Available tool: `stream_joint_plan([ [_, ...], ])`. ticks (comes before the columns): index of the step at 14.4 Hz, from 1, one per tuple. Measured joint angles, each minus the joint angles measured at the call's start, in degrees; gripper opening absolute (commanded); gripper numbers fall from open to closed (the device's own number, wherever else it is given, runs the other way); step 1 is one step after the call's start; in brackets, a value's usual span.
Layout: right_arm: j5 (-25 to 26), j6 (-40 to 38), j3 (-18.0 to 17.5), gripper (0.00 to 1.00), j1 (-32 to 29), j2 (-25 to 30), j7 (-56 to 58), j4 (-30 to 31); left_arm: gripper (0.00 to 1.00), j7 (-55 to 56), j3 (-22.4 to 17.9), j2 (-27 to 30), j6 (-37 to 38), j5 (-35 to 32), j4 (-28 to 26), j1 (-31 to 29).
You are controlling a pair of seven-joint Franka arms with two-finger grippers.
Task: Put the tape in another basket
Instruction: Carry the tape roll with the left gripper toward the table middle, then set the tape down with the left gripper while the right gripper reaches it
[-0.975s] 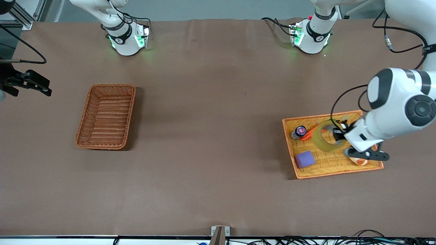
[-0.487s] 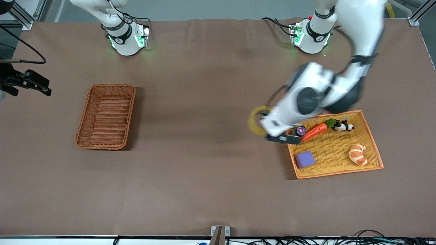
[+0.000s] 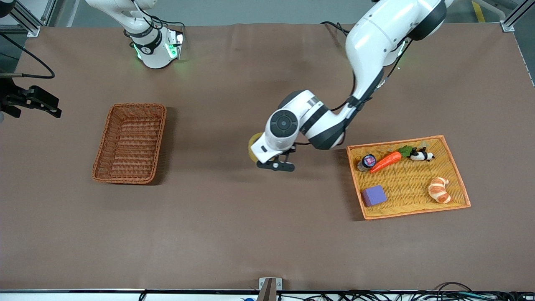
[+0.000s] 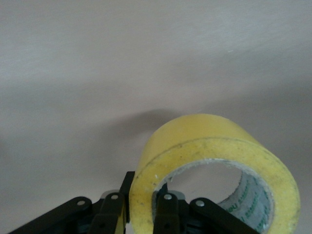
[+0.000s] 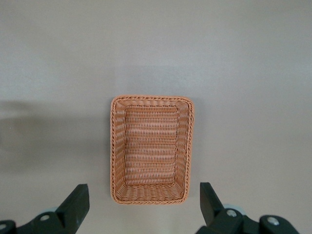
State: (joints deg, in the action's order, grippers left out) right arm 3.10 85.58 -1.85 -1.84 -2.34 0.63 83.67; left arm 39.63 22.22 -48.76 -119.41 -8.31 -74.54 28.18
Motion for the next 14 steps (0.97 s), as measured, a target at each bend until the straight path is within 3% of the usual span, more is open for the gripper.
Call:
stream_joint_plan([
  [4, -0.35, -0.86, -0.13, 1.0, 0.04, 0.0, 0.0, 0.02, 0.05, -0.04, -1.02, -5.18, -6.27, 0.0, 5.28, 3.98],
  [7, -0.93, -0.65, -0.66, 1.0, 0.29, -0.02, 0.0, 0.46, 0.11, -0.28, -1.04, -8.94, -12.18, 0.0, 6.24, 5.07],
  [8, -1.13, 0.1, -0.78, 1.0, 0.37, -0.03, 0.0, 1.11, 0.24, -0.3, -1.04, -9.97, -13.48, 0.0, 6.37, 5.36],
  [10, -1.49, 3.19, -0.87, 1.0, 0.48, -0.12, 0.0, 3.67, 0.63, -0.33, -1.03, -10.98, -14.39, 0.0, 6.67, 5.64],
  [12, -1.86, 7.87, -0.96, 1.0, 1.56, -0.36, 0.01, 7.78, 0.88, -0.33, -1.03, -10.87, -14.42, 0.0, 7.3, 5.58],
  [14, -1.89, 11.9, -1.17, 1.0, 4.32, -0.79, -0.57, 11.46, 1.0, -0.33, -1.05, -9.68, -14.37, 0.0, 8.17, 5.17],
])
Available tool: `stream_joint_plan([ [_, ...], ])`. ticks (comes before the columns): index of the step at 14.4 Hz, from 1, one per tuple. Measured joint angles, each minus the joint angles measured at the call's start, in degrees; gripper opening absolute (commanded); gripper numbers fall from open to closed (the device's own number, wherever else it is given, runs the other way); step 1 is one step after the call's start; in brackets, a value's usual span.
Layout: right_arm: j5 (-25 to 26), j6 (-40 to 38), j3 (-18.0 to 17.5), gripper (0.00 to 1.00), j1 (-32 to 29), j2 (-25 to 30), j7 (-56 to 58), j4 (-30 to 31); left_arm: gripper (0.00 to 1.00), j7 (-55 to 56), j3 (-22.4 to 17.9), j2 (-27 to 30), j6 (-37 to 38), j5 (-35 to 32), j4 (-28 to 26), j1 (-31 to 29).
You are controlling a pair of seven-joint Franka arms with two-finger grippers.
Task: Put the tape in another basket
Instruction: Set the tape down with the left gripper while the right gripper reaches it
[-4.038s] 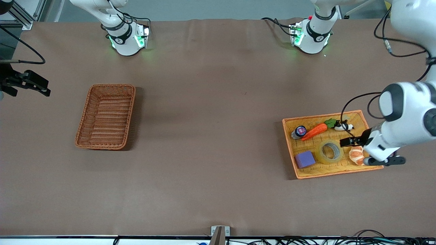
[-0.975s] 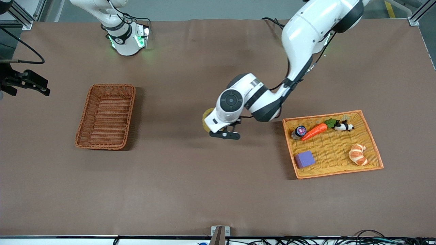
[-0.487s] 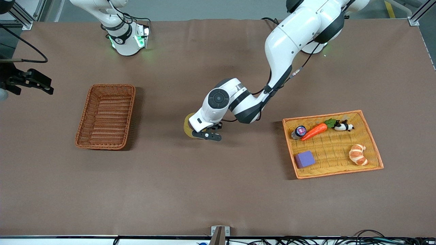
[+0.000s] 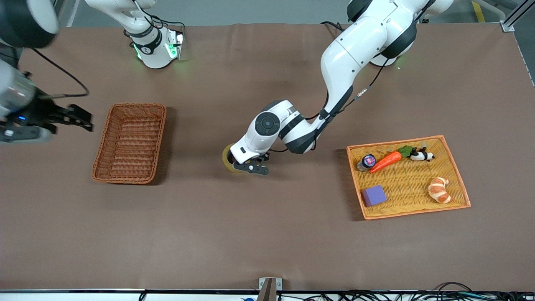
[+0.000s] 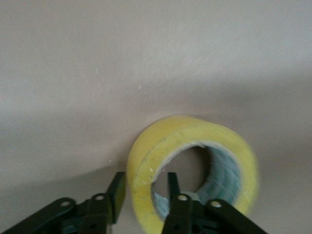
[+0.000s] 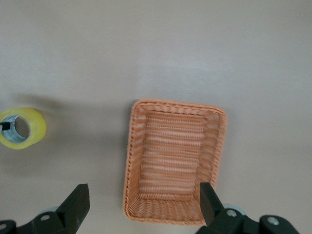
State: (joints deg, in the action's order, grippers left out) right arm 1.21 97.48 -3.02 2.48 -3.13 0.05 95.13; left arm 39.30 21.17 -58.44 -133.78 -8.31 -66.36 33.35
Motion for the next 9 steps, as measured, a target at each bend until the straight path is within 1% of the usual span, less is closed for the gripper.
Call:
stream_joint_plan([
  [2, 0.0, 3.33, -0.8, 1.0, 2.21, -0.92, -1.79, 2.15, 1.0, 0.0, -0.07, 2.32, 1.69, 0.0, -0.19, -0.85],
  [4, -0.03, 6.06, -2.39, 1.0, 3.22, -2.76, -2.56, 3.0, 1.0, -0.11, -0.12, 5.51, 5.84, 0.0, -0.62, -2.55],
  [6, -0.03, 8.28, -5.67, 1.0, 3.44, -5.54, -5.54, 3.21, 1.0, -0.3, -0.24, 9.55, 9.79, -0.01, -0.92, -5.17],
  [8, 0.27, 11.71, -10.6, 1.0, 3.79, -8.89, -12.04, 3.48, 1.0, -2.13, -0.22, 14.76, 14.57, -0.03, -1.07, -9.43],
  [9, 1.37, 14.08, -12.69, 1.0, 4.49, -10.77, -15.83, 3.75, 1.0, -3.52, -0.23, 17.56, 17.7, -0.03, -1.28, -11.71],
])
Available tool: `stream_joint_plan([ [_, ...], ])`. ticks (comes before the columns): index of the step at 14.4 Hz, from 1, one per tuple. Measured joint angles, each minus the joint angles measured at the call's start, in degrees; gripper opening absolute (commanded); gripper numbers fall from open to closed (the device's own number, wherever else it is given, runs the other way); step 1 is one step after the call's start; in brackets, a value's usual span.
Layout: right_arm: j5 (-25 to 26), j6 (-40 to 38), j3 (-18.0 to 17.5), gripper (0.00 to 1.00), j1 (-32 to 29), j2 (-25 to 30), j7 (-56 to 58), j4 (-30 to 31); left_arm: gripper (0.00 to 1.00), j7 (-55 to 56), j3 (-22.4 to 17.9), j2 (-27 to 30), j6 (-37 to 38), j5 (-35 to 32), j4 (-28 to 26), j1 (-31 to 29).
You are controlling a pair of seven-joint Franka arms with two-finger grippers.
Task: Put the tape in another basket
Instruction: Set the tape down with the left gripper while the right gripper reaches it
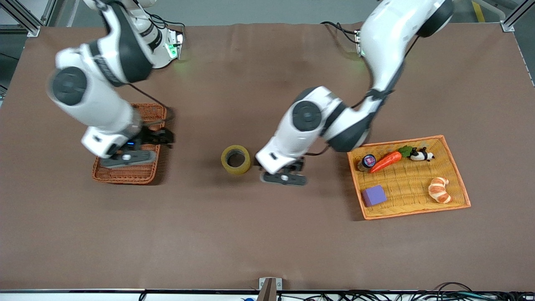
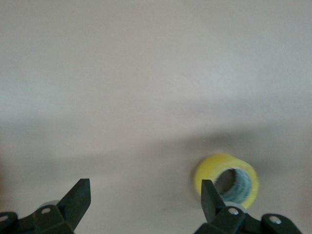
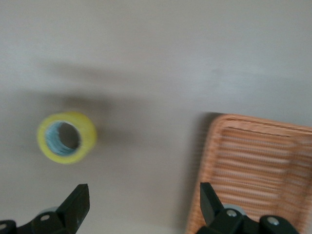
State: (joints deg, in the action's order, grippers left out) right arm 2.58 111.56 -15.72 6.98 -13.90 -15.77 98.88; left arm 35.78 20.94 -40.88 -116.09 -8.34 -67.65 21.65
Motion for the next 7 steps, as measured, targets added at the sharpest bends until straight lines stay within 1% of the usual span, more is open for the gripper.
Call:
stream_joint_plan([
  [2, 4.77, 4.89, -2.86, 1.0, 2.19, -4.6, -8.01, 0.49, 1.0, -2.21, -0.04, 5.57, 5.8, -0.01, -0.66, -4.52],
  [4, 10.13, 9.69, -5.07, 1.0, 4.54, -10.43, -14.16, 0.94, 1.0, -5.37, -0.04, 10.75, 9.76, -0.01, -1.97, -9.51],
  [5, 11.6, 11.65, -5.6, 1.0, 5.72, -13.28, -16.26, 0.96, 1.0, -7.4, 0.0, 12.84, 10.5, -0.01, -2.98, -11.89],
  [7, 12.63, 14.24, -5.85, 1.0, 7.63, -17.45, -17.93, 0.86, 1.0, -11.77, 0.14, 16.21, 10.72, 0.38, -5.55, -15.88],
])
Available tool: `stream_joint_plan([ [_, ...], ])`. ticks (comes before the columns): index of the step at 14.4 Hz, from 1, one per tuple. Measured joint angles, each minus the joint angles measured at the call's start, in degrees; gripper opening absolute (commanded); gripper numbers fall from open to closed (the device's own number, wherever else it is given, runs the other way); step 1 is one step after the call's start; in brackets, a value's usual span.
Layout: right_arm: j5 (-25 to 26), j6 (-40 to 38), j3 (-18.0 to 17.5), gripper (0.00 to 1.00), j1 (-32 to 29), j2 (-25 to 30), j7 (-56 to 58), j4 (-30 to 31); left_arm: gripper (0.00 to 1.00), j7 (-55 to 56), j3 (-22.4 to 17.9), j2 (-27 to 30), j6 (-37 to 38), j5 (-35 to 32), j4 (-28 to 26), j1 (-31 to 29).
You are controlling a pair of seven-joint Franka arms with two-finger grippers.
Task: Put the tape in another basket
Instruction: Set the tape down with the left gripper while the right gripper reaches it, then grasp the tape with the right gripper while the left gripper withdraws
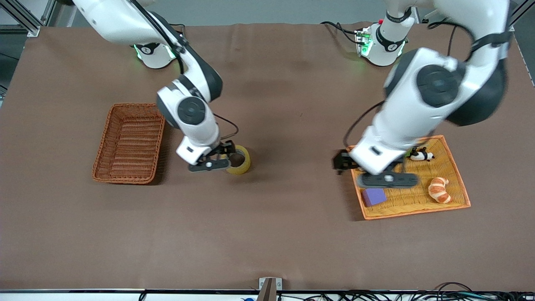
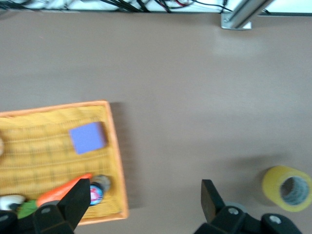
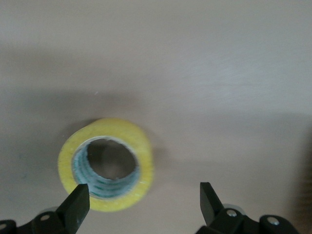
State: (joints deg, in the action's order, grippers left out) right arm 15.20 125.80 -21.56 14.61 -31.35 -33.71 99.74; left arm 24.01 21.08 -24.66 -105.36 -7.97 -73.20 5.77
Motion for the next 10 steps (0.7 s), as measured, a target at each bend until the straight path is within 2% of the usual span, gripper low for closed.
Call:
stream_joint_plan([
  [3, 0.73, 3.6, -0.05, 1.0, 1.5, -3.3, -0.44, 0.75, 1.0, -6.77, 0.27, 4.94, 0.02, 3.67, -4.82, -4.93],
  [5, 1.84, 8.38, 0.19, 1.0, 1.41, -4.14, -0.52, 3.0, 1.0, -11.44, 0.29, 8.35, 0.02, 5.47, -8.27, -8.13],
  [8, 3.04, 11.54, 0.59, 1.0, 0.89, -4.64, -1.33, 4.89, 1.0, -14.51, 0.31, 12.85, 0.01, 6.13, -11.84, -11.79],
  [10, 4.97, 12.21, 0.68, 0.93, 0.67, -5.1, -2.71, 5.13, 1.0, -15.1, 0.12, 14.97, 0.01, 6.14, -13.2, -12.09],
])
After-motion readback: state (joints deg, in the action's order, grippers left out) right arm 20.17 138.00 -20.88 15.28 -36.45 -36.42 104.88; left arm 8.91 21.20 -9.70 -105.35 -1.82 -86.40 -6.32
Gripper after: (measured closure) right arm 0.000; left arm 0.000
